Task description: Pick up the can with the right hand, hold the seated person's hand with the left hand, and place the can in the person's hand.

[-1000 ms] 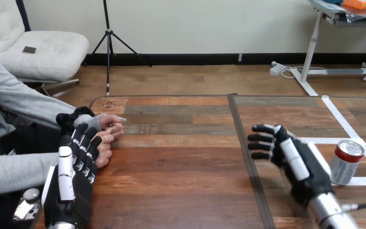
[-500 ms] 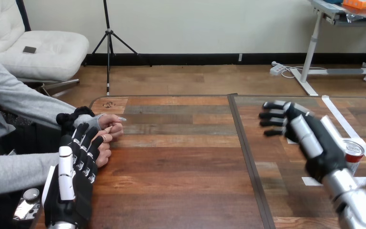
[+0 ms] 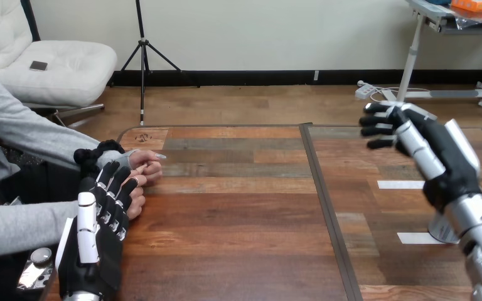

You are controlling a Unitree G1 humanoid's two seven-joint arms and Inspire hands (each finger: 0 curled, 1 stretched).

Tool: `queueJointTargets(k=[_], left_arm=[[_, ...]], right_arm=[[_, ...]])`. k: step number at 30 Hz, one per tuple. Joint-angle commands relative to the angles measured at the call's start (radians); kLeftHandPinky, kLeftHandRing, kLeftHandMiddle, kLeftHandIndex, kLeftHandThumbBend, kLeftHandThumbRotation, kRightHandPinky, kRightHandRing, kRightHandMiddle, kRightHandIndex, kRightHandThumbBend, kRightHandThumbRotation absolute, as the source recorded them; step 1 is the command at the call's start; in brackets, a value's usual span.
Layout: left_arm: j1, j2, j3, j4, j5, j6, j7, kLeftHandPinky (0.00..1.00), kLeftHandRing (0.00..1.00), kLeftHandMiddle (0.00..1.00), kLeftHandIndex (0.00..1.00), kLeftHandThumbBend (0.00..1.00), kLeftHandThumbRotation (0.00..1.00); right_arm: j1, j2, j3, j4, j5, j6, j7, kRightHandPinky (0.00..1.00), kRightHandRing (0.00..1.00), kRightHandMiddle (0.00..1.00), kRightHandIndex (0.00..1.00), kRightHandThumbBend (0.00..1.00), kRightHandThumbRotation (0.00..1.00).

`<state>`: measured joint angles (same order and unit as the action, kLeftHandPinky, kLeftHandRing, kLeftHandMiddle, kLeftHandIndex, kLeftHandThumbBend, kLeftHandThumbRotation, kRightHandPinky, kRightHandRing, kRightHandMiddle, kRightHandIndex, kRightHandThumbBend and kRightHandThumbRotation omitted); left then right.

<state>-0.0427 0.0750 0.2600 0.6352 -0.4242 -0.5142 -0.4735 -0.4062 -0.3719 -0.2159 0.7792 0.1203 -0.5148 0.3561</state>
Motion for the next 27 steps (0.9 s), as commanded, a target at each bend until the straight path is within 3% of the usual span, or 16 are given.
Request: queueJointTargets(k=[1, 9, 13, 22, 27], left_arm=[[-0.063, 0.000, 0.015, -0.016, -0.006, -0.015, -0.005, 1.00, 0.93, 0.92, 0.93, 0.59, 1.00], [-0.060, -0.001, 0.013, -0.023, -0.001, -0.014, 0.001, 1.00, 0.91, 0.91, 0.91, 0.61, 1.00], [-0.059, -0.001, 0.013, -0.023, -0.001, -0.014, -0.003, 1.00, 0.91, 0.91, 0.90, 0.61, 1.00], [-0.061, -0.001, 0.017, -0.016, -0.010, -0.015, -0.017, 1.00, 0.92, 0.91, 0.90, 0.59, 1.00], [-0.060, -0.002, 0.019, -0.019, -0.009, -0.013, -0.019, 1.00, 0.92, 0.91, 0.91, 0.57, 1.00]], right_arm=[[-0.095, -0.035, -0.029, 0.028, 0.013, -0.023, -0.023, 0.62, 0.69, 0.69, 0.69, 0.59, 0.78], [-0.129, -0.063, -0.048, 0.079, 0.022, -0.041, -0.026, 0.61, 0.69, 0.69, 0.69, 0.65, 0.82], [-0.146, -0.077, -0.057, 0.099, 0.008, -0.038, -0.063, 0.61, 0.68, 0.69, 0.68, 0.71, 0.84], [-0.177, -0.102, -0.080, 0.146, 0.040, -0.052, -0.049, 0.61, 0.68, 0.68, 0.68, 0.63, 0.82], [-0.189, -0.113, -0.095, 0.169, 0.055, -0.050, -0.042, 0.62, 0.69, 0.68, 0.69, 0.68, 0.76]])
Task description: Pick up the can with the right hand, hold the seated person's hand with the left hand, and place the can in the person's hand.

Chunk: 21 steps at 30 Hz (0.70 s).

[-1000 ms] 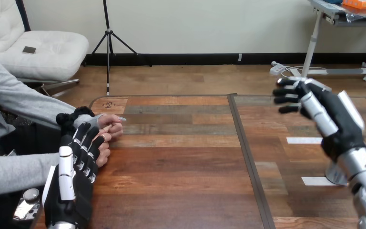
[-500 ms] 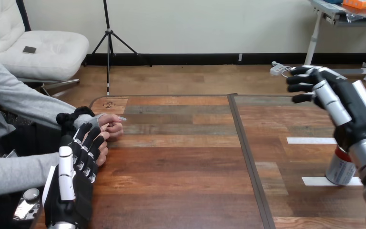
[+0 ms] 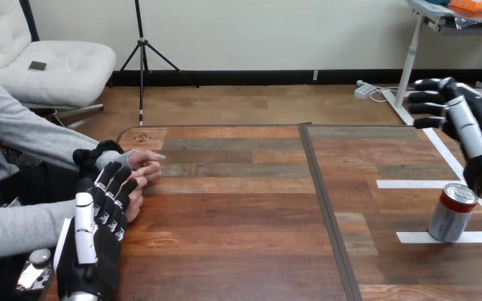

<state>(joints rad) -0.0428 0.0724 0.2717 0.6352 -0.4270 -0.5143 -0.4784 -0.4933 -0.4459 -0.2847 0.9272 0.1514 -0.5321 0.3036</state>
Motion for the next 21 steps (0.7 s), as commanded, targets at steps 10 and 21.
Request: queueJointTargets(k=[10, 21], left_arm=[[-0.058, 0.001, 0.009, -0.018, 0.002, -0.016, -0.017, 1.00, 0.92, 0.91, 0.92, 0.58, 1.00], [-0.053, 0.001, 0.011, -0.024, 0.006, -0.009, -0.021, 1.00, 0.93, 0.92, 0.93, 0.59, 1.00]], right_arm=[[-0.118, -0.071, -0.037, 0.073, 0.021, -0.019, -0.016, 0.64, 0.70, 0.70, 0.72, 0.88, 0.66], [-0.133, -0.092, -0.040, 0.142, 0.009, -0.010, -0.053, 0.69, 0.77, 0.75, 0.78, 0.99, 0.64]])
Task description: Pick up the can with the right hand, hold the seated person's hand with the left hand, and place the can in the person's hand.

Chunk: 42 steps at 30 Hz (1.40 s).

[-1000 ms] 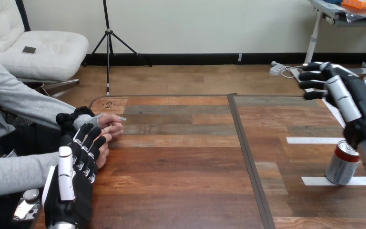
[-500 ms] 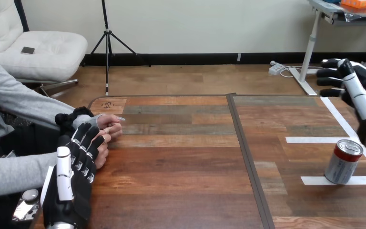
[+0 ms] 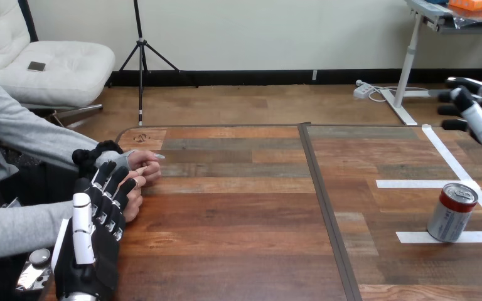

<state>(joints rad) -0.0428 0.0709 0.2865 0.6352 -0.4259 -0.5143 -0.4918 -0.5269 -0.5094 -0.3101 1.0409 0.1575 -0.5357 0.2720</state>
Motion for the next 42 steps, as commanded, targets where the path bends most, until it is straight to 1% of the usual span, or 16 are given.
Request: queueJointTargets(k=[1, 7, 9, 12, 15, 19, 21, 24, 27, 30, 33, 36, 39, 42], left_arm=[[-0.053, 0.003, -0.003, -0.023, 0.006, -0.009, -0.007, 1.00, 0.93, 0.92, 0.93, 0.59, 1.00], [-0.052, 0.003, -0.002, -0.027, 0.010, -0.009, -0.008, 1.00, 0.92, 0.92, 0.92, 0.58, 1.00], [-0.051, 0.004, -0.002, -0.029, 0.012, -0.011, -0.006, 1.00, 0.92, 0.91, 0.92, 0.58, 1.00], [-0.051, 0.004, -0.001, -0.029, 0.007, -0.007, -0.012, 1.00, 0.91, 0.91, 0.92, 0.58, 1.00], [-0.051, 0.004, -0.002, -0.030, 0.010, -0.008, -0.008, 1.00, 0.91, 0.91, 0.91, 0.57, 1.00], [-0.053, 0.006, -0.002, -0.026, 0.014, -0.011, -0.007, 1.00, 0.91, 0.91, 0.91, 0.57, 1.00], [-0.054, 0.007, -0.002, -0.024, 0.015, -0.012, -0.006, 1.00, 0.91, 0.91, 0.91, 0.58, 1.00], [-0.056, 0.008, -0.003, -0.018, 0.027, -0.024, 0.003, 1.00, 0.91, 0.91, 0.90, 0.58, 1.00], [-0.057, 0.007, -0.002, -0.018, 0.024, -0.022, 0.000, 1.00, 0.91, 0.91, 0.90, 0.58, 1.00], [-0.057, 0.006, -0.001, -0.021, 0.017, -0.013, -0.007, 1.00, 0.92, 0.91, 0.90, 0.58, 1.00], [-0.056, 0.002, 0.000, -0.025, 0.013, -0.012, -0.005, 1.00, 0.92, 0.92, 0.91, 0.57, 1.00], [-0.057, 0.003, 0.000, -0.023, 0.008, -0.009, -0.013, 1.00, 0.93, 0.92, 0.91, 0.57, 1.00], [-0.058, 0.005, 0.000, -0.021, 0.008, -0.009, -0.016, 1.00, 0.93, 0.92, 0.91, 0.57, 1.00], [-0.058, 0.004, 0.000, -0.021, 0.010, -0.010, -0.013, 1.00, 0.93, 0.92, 0.91, 0.57, 1.00]], right_arm=[[-0.101, -0.031, -0.012, 0.037, -0.004, -0.006, -0.033, 0.70, 0.78, 0.75, 0.78, 0.99, 0.64], [-0.108, -0.041, -0.004, 0.066, -0.026, 0.000, -0.071, 0.73, 0.80, 0.77, 0.80, 1.00, 0.64], [-0.110, -0.041, -0.003, 0.071, -0.030, 0.001, -0.082, 0.75, 0.81, 0.78, 0.80, 1.00, 0.62], [-0.108, -0.045, 0.004, 0.082, -0.044, -0.011, -0.098, 0.76, 0.81, 0.79, 0.81, 1.00, 0.61], [-0.112, -0.045, -0.002, 0.095, -0.038, -0.004, -0.092, 0.77, 0.83, 0.80, 0.82, 1.00, 0.58], [-0.113, -0.050, 0.007, 0.106, -0.060, 0.001, -0.121, 0.79, 0.83, 0.80, 0.82, 1.00, 0.55], [-0.112, -0.051, 0.011, 0.108, -0.070, 0.004, -0.133, 0.78, 0.83, 0.80, 0.82, 1.00, 0.54], [-0.114, -0.050, 0.005, 0.114, -0.064, 0.011, -0.125, 0.77, 0.83, 0.81, 0.83, 1.00, 0.52], [-0.116, -0.049, 0.003, 0.120, -0.062, 0.029, -0.127, 0.77, 0.84, 0.83, 0.84, 1.00, 0.50], [-0.114, -0.050, 0.009, 0.128, -0.072, 0.028, -0.138, 0.77, 0.85, 0.84, 0.85, 1.00, 0.49], [-0.116, -0.051, 0.010, 0.140, -0.076, 0.039, -0.140, 0.78, 0.86, 0.84, 0.85, 1.00, 0.48], [-0.116, -0.053, 0.017, 0.147, -0.089, 0.055, -0.154, 0.79, 0.86, 0.84, 0.86, 1.00, 0.49], [-0.113, -0.050, 0.014, 0.151, -0.090, 0.057, -0.149, 0.79, 0.86, 0.84, 0.86, 1.00, 0.48], [-0.110, -0.045, 0.008, 0.154, -0.080, 0.057, -0.133, 0.79, 0.86, 0.85, 0.86, 1.00, 0.47]])
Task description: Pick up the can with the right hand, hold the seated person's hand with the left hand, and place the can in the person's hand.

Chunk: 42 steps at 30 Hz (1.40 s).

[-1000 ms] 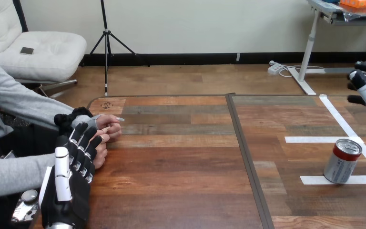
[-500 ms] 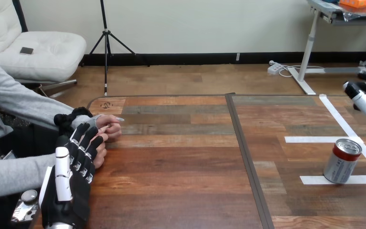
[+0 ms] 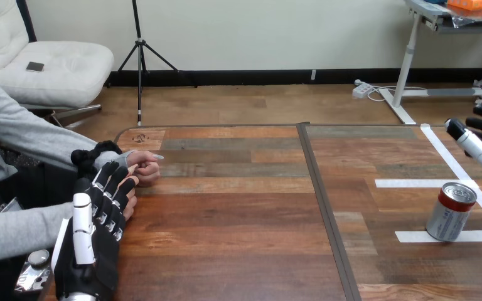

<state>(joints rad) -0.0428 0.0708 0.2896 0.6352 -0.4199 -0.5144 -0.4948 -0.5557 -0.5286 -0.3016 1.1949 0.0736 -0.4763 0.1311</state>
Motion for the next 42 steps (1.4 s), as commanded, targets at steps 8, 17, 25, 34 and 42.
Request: queueJointTargets(k=[8, 17, 25, 34, 42], left_arm=[[-0.055, 0.003, -0.006, -0.027, 0.010, -0.009, -0.003, 1.00, 0.93, 0.92, 0.92, 0.54, 1.00], [-0.056, 0.002, -0.003, -0.023, 0.006, -0.010, -0.006, 1.00, 0.93, 0.91, 0.91, 0.56, 1.00], [-0.056, 0.005, -0.002, -0.019, 0.004, -0.015, -0.014, 1.00, 0.93, 0.91, 0.91, 0.55, 1.00], [-0.050, 0.003, -0.003, -0.030, 0.006, -0.012, -0.008, 1.00, 0.93, 0.91, 0.91, 0.54, 1.00], [-0.050, 0.000, -0.002, -0.032, 0.002, -0.008, -0.006, 1.00, 0.93, 0.91, 0.91, 0.55, 1.00]], right_arm=[[-0.075, -0.015, 0.000, 0.020, 0.008, 0.022, 0.021, 0.80, 0.87, 0.87, 0.88, 1.00, 0.42], [-0.058, -0.008, 0.033, 0.028, -0.024, 0.040, 0.011, 0.82, 0.89, 0.89, 0.90, 1.00, 0.41], [-0.041, 0.006, 0.038, 0.039, -0.027, 0.055, 0.027, 0.87, 0.92, 0.91, 0.92, 1.00, 0.38], [-0.026, 0.023, 0.041, 0.047, -0.034, 0.073, 0.037, 0.90, 0.94, 0.93, 0.94, 1.00, 0.35], [-0.015, 0.033, 0.055, 0.046, -0.049, 0.084, 0.036, 0.94, 0.96, 0.96, 0.96, 1.00, 0.33]])
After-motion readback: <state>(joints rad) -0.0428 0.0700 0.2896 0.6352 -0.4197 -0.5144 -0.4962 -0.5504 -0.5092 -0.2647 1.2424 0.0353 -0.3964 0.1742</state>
